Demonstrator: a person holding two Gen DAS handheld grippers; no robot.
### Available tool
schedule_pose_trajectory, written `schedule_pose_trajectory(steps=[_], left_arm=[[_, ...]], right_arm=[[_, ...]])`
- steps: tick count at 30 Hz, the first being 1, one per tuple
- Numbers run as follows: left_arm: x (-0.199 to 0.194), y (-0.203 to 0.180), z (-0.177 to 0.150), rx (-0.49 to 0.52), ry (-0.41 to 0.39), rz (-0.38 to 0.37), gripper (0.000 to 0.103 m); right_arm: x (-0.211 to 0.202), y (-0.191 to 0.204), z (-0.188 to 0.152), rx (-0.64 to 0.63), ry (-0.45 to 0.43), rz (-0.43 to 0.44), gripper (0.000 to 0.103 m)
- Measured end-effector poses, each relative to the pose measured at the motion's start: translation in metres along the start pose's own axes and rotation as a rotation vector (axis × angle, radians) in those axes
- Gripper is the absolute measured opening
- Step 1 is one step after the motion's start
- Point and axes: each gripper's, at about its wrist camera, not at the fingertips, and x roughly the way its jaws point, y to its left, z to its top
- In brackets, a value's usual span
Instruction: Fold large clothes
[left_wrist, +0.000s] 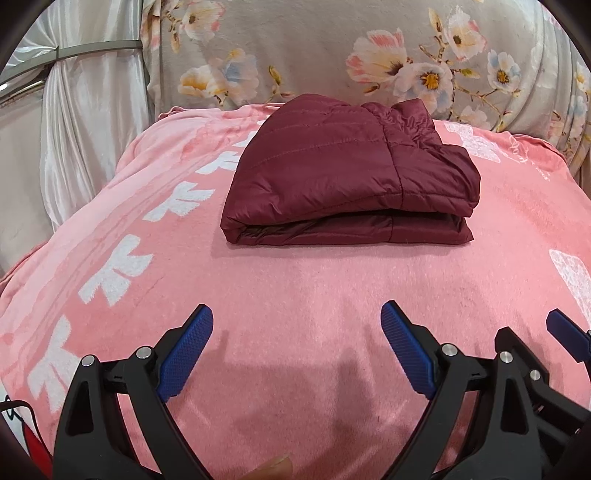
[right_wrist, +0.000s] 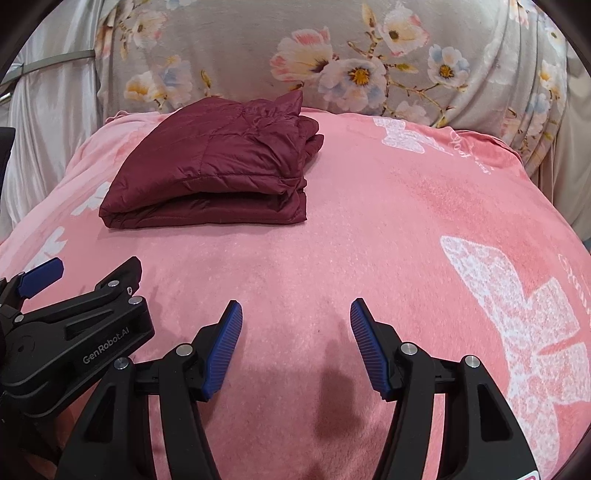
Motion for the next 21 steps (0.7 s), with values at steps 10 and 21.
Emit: schedule_pose_trajectory(steps=[10, 21], left_arm=[[0.0010, 0.0021, 0.0003, -0.005, 0.002, -0.003, 0.090], [0.0007, 0.0025, 0.0002, -0.003, -0.002, 0.000, 0.090]], right_arm=[[0.0004, 0.0005, -0.0005, 0.004, 0.002, -0.001, 0.060], [0.0001, 0.0013, -0.0003, 0.004, 0.002, -0.002, 0.060]])
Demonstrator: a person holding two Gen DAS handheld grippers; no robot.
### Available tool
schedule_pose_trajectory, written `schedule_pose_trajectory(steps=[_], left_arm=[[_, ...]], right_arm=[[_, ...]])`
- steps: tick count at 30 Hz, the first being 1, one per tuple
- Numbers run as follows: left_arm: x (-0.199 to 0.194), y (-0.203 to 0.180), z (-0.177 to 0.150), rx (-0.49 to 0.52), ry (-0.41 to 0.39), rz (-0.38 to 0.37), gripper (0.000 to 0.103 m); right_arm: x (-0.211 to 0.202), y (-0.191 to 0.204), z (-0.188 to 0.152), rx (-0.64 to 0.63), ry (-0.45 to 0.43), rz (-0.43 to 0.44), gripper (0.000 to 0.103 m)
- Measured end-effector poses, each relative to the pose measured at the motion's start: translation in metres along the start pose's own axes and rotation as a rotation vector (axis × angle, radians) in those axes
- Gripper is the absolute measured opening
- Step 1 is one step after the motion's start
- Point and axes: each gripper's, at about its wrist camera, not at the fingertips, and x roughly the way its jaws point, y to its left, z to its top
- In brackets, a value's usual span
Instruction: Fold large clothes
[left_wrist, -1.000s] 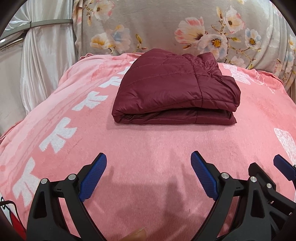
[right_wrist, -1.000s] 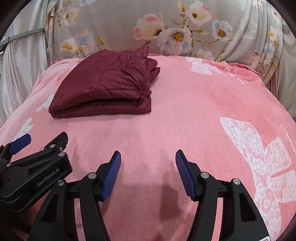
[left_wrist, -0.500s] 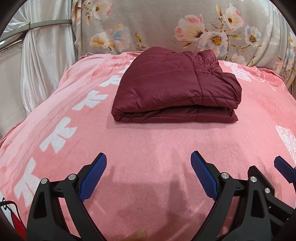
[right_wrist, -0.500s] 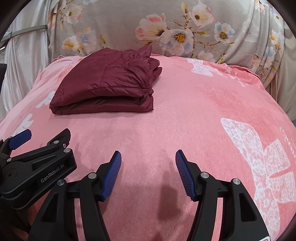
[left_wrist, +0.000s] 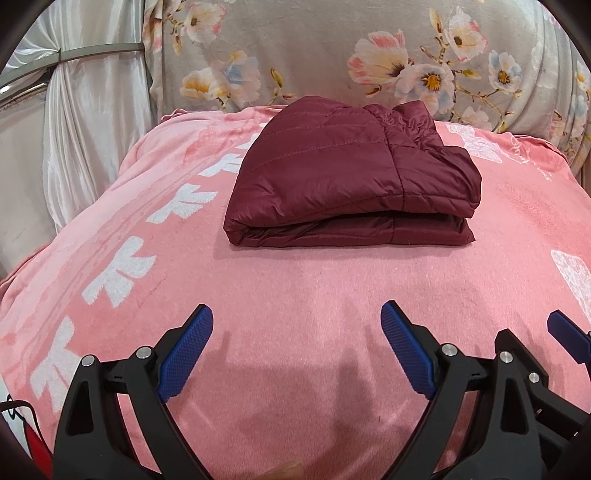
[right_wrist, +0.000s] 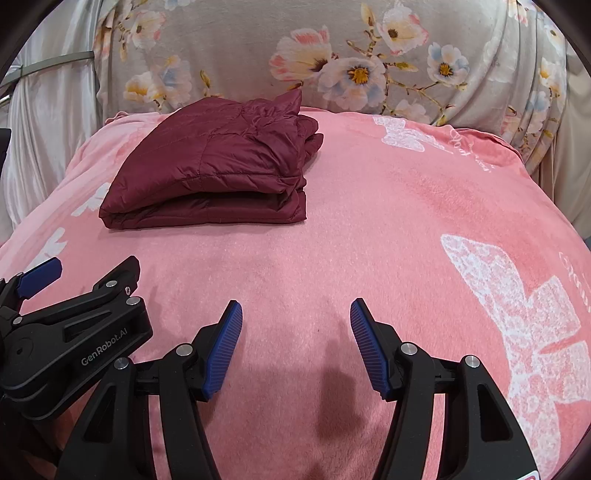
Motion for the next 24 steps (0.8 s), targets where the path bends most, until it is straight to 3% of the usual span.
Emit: schedule_pose_trajectory(steps=[24], left_arm=[[0.0002, -0.0010, 0.0024, 0.007, 0.003, -0.002, 0.087]], right_arm=[[0.0005, -0.0007, 0.0001, 0.001, 0.001, 0.001, 0.060]])
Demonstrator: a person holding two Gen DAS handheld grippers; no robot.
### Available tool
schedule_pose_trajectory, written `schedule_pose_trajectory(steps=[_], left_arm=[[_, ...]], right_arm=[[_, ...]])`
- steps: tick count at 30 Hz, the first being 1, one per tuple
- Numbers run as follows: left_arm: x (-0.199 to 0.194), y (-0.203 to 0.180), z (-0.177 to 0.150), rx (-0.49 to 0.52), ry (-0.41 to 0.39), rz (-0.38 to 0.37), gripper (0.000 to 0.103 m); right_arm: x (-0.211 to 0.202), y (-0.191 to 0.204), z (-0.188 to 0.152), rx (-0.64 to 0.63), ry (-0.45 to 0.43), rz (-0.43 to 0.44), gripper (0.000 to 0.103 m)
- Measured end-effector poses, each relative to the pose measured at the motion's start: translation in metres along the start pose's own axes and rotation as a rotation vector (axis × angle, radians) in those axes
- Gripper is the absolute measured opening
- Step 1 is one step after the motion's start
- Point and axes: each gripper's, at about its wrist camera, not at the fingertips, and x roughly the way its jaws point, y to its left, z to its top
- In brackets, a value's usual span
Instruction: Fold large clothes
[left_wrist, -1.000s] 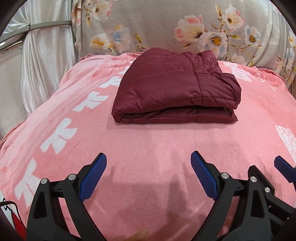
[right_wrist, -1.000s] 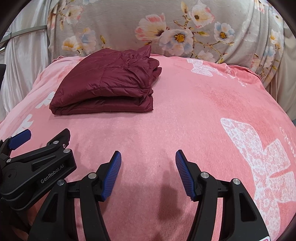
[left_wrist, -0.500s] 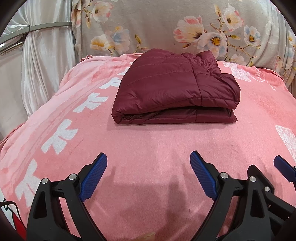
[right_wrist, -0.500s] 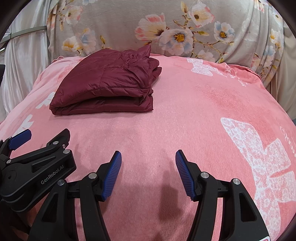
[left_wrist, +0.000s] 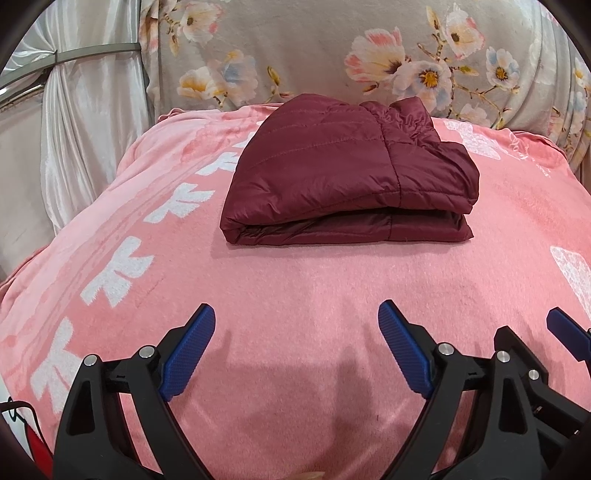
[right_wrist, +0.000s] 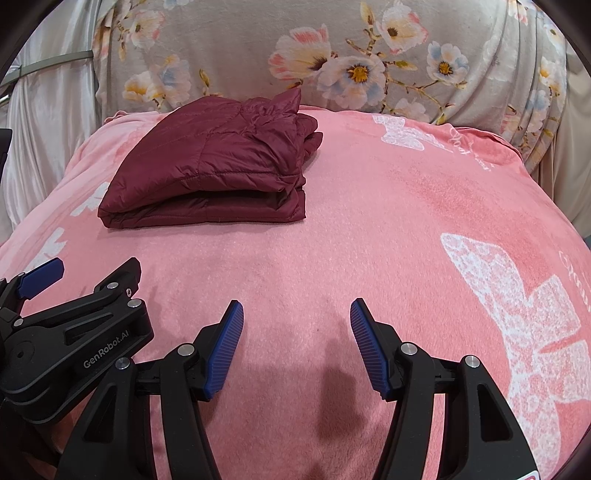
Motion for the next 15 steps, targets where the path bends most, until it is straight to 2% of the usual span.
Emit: schedule_pose_trajectory(steps=[15], left_arm=[[0.0004, -0.0014, -0.0006, 0.003, -0.002, 0.000, 0.086]], right_arm=[[0.0001, -0.0008, 0.0002, -0.001, 0.000, 0.000, 0.060]])
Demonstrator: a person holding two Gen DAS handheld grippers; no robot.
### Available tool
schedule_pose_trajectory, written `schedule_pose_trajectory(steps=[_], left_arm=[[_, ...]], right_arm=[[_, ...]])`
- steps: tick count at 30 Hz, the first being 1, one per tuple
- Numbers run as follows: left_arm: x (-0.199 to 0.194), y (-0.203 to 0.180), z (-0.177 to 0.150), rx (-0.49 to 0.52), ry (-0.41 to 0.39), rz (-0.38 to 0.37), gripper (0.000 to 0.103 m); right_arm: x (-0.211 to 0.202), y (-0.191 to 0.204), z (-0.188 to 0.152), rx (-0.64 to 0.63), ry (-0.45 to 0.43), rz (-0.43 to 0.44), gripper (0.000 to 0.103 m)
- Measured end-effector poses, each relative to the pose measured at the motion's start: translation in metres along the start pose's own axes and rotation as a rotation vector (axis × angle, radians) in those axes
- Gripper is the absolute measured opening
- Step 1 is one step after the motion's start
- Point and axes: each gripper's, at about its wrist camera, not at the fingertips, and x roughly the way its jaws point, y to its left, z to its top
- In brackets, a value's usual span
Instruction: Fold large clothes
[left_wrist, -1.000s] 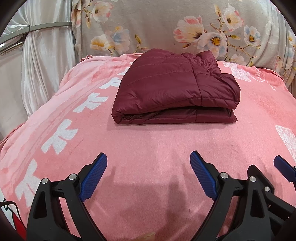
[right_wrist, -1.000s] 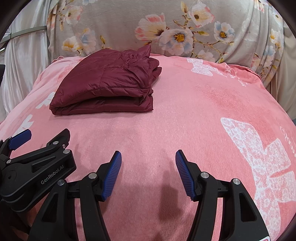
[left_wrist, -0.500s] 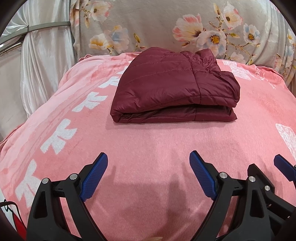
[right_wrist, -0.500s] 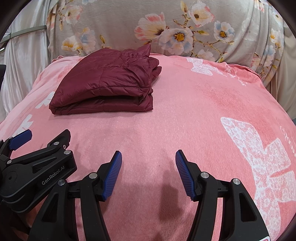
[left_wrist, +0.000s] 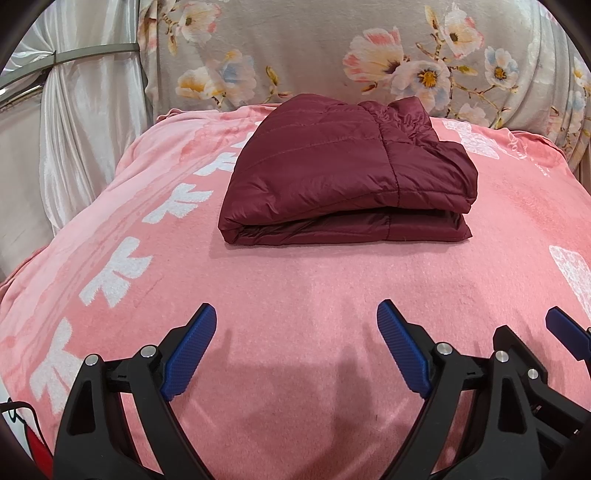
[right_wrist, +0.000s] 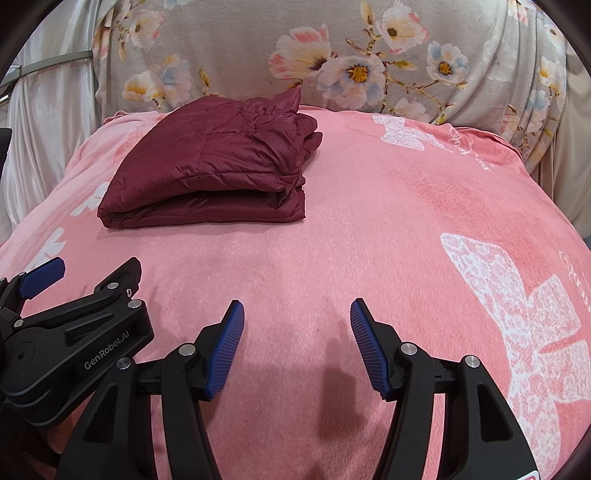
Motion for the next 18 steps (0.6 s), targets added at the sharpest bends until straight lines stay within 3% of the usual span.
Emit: schedule_pose_trajectory(steps=[18], left_arm=[[0.0018, 0.0005, -0.0002, 0.009, -0.004, 0.004, 0.085]], right_arm=[[0.0003, -0.0026, -0.0007, -0.003, -0.002, 0.001, 0.060]])
